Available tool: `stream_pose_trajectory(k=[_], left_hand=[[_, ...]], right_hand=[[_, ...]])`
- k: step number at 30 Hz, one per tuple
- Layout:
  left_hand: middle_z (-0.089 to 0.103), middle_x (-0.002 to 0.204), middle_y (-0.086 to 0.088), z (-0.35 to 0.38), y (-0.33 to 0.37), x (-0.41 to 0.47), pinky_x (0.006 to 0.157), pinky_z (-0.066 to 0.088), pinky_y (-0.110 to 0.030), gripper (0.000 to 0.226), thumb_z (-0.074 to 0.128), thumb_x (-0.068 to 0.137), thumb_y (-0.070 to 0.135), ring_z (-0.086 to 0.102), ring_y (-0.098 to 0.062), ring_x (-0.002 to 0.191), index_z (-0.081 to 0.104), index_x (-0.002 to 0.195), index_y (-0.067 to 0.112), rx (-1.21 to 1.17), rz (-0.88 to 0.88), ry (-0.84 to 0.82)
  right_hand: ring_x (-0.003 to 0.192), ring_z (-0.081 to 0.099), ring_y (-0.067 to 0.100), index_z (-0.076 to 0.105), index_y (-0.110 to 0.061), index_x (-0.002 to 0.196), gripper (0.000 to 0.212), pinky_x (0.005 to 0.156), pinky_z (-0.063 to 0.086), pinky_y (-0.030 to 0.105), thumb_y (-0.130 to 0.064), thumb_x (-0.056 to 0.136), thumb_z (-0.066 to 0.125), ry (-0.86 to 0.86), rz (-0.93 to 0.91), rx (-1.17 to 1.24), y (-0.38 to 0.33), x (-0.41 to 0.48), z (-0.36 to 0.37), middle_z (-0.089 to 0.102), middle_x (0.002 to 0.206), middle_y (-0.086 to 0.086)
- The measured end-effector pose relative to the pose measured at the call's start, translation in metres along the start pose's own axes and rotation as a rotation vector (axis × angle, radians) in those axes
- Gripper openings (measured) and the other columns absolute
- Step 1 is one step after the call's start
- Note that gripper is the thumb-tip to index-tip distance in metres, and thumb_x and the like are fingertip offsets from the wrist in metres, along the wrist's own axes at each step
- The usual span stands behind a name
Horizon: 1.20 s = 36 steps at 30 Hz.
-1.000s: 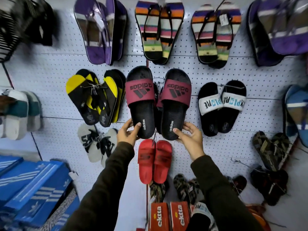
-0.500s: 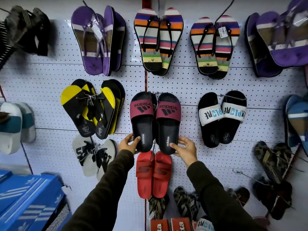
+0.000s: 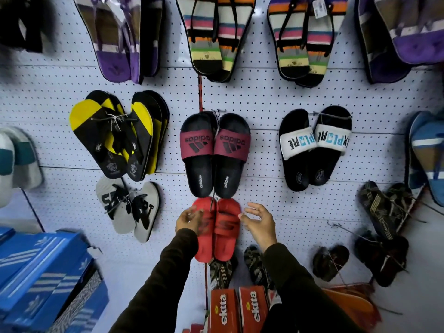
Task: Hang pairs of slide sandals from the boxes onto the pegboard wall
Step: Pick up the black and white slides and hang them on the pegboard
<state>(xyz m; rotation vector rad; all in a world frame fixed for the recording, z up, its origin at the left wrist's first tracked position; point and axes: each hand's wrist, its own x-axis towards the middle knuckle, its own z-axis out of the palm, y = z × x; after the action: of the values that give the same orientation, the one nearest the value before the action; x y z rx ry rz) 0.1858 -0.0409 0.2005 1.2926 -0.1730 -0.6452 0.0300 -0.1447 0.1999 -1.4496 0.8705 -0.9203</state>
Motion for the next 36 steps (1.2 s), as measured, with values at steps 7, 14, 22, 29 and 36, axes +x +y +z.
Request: stream_pose_trajectory(k=[7, 14, 22, 29, 36], left_hand=[[0.061, 0.064, -0.007, 0.018, -0.106, -0.033, 0.052, 0.047, -0.024, 0.017, 0.063, 0.09, 0.006, 0.055, -0.019, 0.05, 0.064, 0.105, 0.013, 0.225, -0.212, -0.068], [0.066, 0.1, -0.021, 0.024, -0.219, -0.064, 0.08, 0.052, -0.033, 0.037, 0.065, 0.087, 0.005, 0.066, -0.035, 0.094, 0.061, 0.122, -0.005, 0.698, -0.254, -0.207], [0.042, 0.153, -0.015, 0.039, -0.303, -0.08, 0.113, 0.036, -0.037, 0.073, 0.066, 0.088, 0.028, 0.043, -0.031, 0.139, 0.033, 0.151, 0.013, 1.089, -0.43, -0.469], [0.044, 0.148, -0.02, 0.063, -0.329, -0.07, 0.11, 0.037, -0.038, 0.067, 0.059, 0.09, 0.038, 0.045, -0.035, 0.136, 0.038, 0.146, 0.007, 1.275, -0.392, -0.495], [0.056, 0.141, -0.015, 0.057, -0.336, -0.077, 0.111, 0.036, -0.043, 0.055, 0.062, 0.09, 0.023, 0.051, -0.035, 0.131, 0.046, 0.142, 0.012, 1.134, -0.56, -0.461]], right_hand=[[0.108, 0.067, 0.027, 0.064, 0.002, 0.123, 0.042, 0.082, 0.055, 0.017, 0.004, 0.082, 0.073, 0.037, 0.149, -0.12, 0.07, -0.028, -0.055, 0.069, 0.121, 0.02], [0.114, 0.063, 0.035, 0.065, -0.005, 0.115, 0.037, 0.093, 0.051, 0.035, -0.006, 0.08, 0.077, 0.129, 0.461, -0.342, 0.169, -0.075, -0.14, 0.065, 0.124, 0.02], [0.117, 0.06, 0.035, 0.056, -0.002, 0.131, 0.056, 0.088, 0.056, 0.041, -0.024, 0.082, 0.073, 0.138, 0.997, -0.395, 0.267, -0.133, -0.206, 0.061, 0.13, 0.016], [0.126, 0.053, 0.043, 0.03, -0.026, 0.15, 0.059, 0.095, 0.049, 0.06, -0.019, 0.098, 0.057, 0.196, 1.248, 0.182, 0.287, -0.144, -0.193, 0.042, 0.154, 0.014], [0.129, 0.051, 0.048, 0.035, -0.013, 0.145, 0.051, 0.094, 0.047, 0.068, -0.005, 0.097, 0.053, 0.255, 1.162, 0.046, 0.293, -0.151, -0.197, 0.052, 0.145, 0.019]])
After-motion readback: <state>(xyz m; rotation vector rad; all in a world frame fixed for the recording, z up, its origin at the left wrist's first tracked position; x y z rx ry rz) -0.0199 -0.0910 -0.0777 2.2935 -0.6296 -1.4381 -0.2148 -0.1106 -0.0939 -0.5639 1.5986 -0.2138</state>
